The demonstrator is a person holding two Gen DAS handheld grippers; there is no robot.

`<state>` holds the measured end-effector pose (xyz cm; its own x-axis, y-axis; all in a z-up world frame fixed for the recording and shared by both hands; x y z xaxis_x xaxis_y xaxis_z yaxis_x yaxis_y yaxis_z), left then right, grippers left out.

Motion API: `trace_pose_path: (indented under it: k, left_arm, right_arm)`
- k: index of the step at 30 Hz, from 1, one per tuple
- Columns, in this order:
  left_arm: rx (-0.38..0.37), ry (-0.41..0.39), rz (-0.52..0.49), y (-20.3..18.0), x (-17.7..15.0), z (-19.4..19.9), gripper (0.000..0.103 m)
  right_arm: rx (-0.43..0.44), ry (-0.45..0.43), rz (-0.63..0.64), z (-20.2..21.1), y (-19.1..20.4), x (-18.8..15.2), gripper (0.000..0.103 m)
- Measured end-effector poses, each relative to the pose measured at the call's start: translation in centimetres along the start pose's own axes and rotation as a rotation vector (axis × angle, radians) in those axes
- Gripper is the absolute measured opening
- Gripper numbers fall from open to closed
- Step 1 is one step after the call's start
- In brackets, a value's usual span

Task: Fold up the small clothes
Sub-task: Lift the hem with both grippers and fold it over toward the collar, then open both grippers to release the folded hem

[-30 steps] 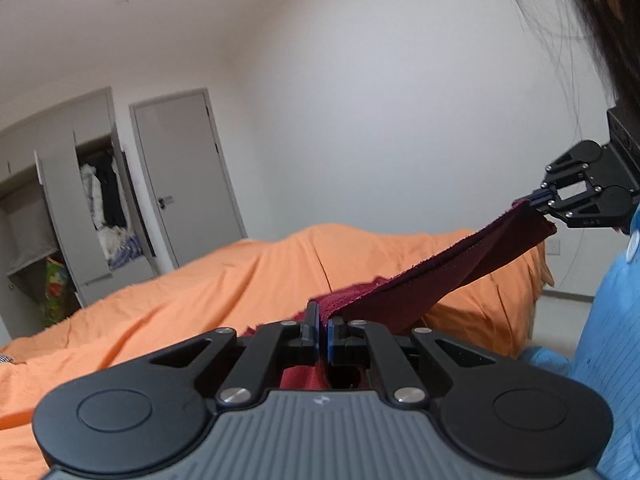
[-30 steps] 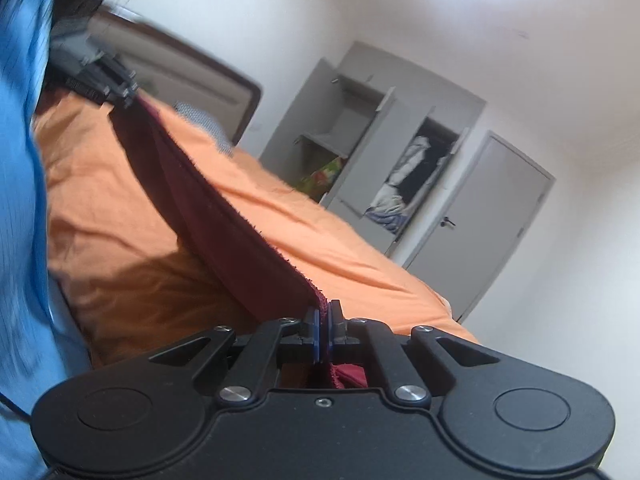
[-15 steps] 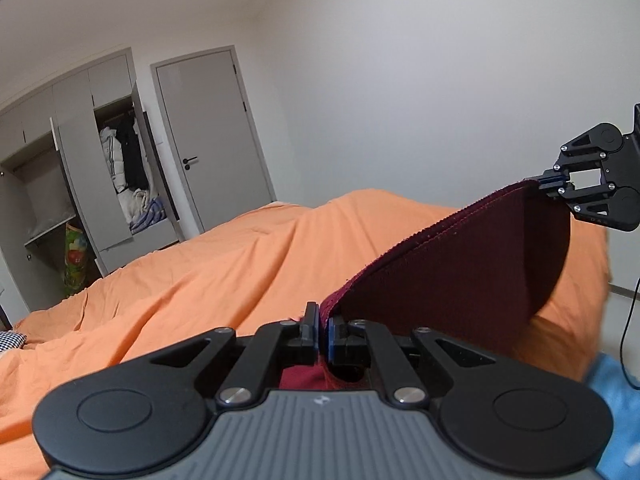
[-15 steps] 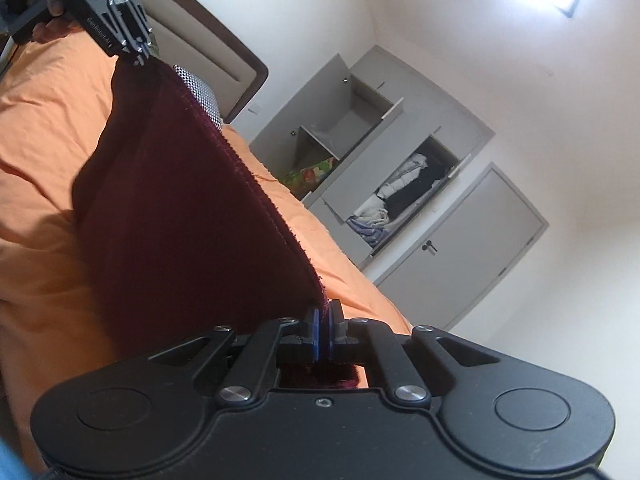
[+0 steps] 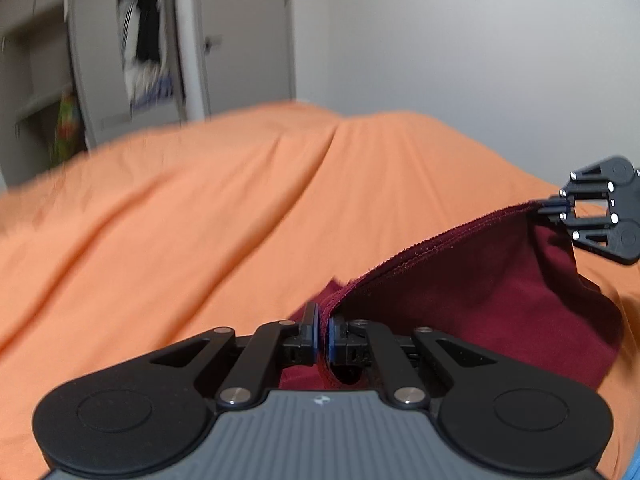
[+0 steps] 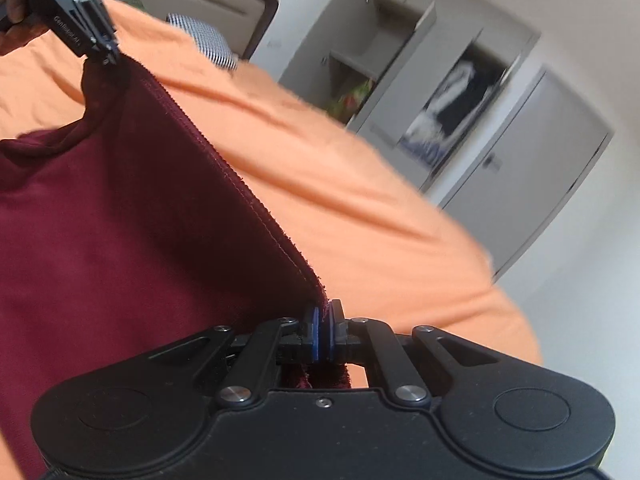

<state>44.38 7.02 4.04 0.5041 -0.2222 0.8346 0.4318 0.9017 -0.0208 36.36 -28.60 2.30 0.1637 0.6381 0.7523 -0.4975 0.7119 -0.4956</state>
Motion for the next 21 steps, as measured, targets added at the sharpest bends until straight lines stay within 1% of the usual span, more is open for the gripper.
trace_pose_path:
  k: [2,3,5,6,7,8,9,10,11,12,13,15,17,19,21]
  left_arm:
    - [0.01,0.027,0.066,1.5,-1.1,-1.3,0.012]
    - [0.009,0.037,0.1,2.2,-1.5,-1.8,0.013]
    - [0.003,0.054,0.165,3.4,-2.1,-2.6,0.019]
    - [0.005,0.056,0.191,3.9,-2.5,-2.7,0.026]
    - [0.013,0.058,0.214,4.4,-2.9,-2.8,0.051]
    - [0.028,0.057,0.237,4.9,-3.1,-2.7,0.067]
    - [0.047,0.049,0.26,5.3,-3.5,-2.4,0.092]
    - [0.055,0.034,0.283,5.8,-3.7,-2.1,0.1]
    - [0.05,0.017,0.304,6.3,-3.9,-1.6,0.1]
    - [0.037,0.009,0.325,6.6,-4.0,-1.4,0.1]
    - [0.034,0.005,0.348,6.8,-4.0,-1.1,0.101]
    - [0.051,-0.008,0.391,7.1,-4.5,-0.8,0.102]
    - [0.064,-0.018,0.415,6.7,-5.0,-0.1,0.103]
    - [0.073,-0.021,0.412,6.3,-5.8,0.7,0.102]
    - [0.079,-0.037,0.385,5.2,-6.1,1.3,0.102]
  right_arm:
    - [0.023,0.036,-0.03,-1.9,0.0,-0.4,0.007]
    - [0.031,0.052,-0.046,-2.6,0.0,-0.5,0.012]
    - [0.039,0.08,-0.077,-3.9,-0.2,-0.8,0.02]
    - [0.037,0.09,-0.089,-4.4,-0.3,-0.8,0.027]
    - [0.031,0.1,-0.104,-4.8,-0.5,-0.9,0.038]
    - [0.024,0.112,-0.126,-5.2,-1.0,-1.0,0.045]
    - [0.021,0.121,-0.15,-5.4,-1.0,-1.1,0.059]
    - [0.017,0.128,-0.183,-5.5,-1.4,-1.3,0.073]
    - [0.02,0.138,-0.219,-5.8,-1.9,-1.6,0.08]
    - [0.025,0.145,-0.255,-5.9,-2.0,-1.9,0.092]
    - [0.021,0.148,-0.295,-5.9,-2.3,-2.2,0.1]
    - [0.016,0.142,-0.4,-5.9,-3.0,-3.0,0.101]
    - [0.012,0.117,-0.524,-5.2,-4.0,-3.6,0.102]
    - [-0.027,0.085,-0.605,-4.2,-4.8,-4.2,0.102]
    - [-0.069,0.063,-0.636,-2.9,-5.0,-4.8,0.102]
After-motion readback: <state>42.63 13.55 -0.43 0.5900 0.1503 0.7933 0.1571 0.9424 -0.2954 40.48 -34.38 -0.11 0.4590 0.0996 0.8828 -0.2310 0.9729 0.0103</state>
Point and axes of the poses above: each gripper's, at about its wrist camera, not at the fingertips, and z roughly against the way its jaws point, y to its left, x to its top, the point moved 1 cm from there along -z, roughly the way its jaws point, and after that the axes turned 8 degrees about -y, right-handed, at the moved point
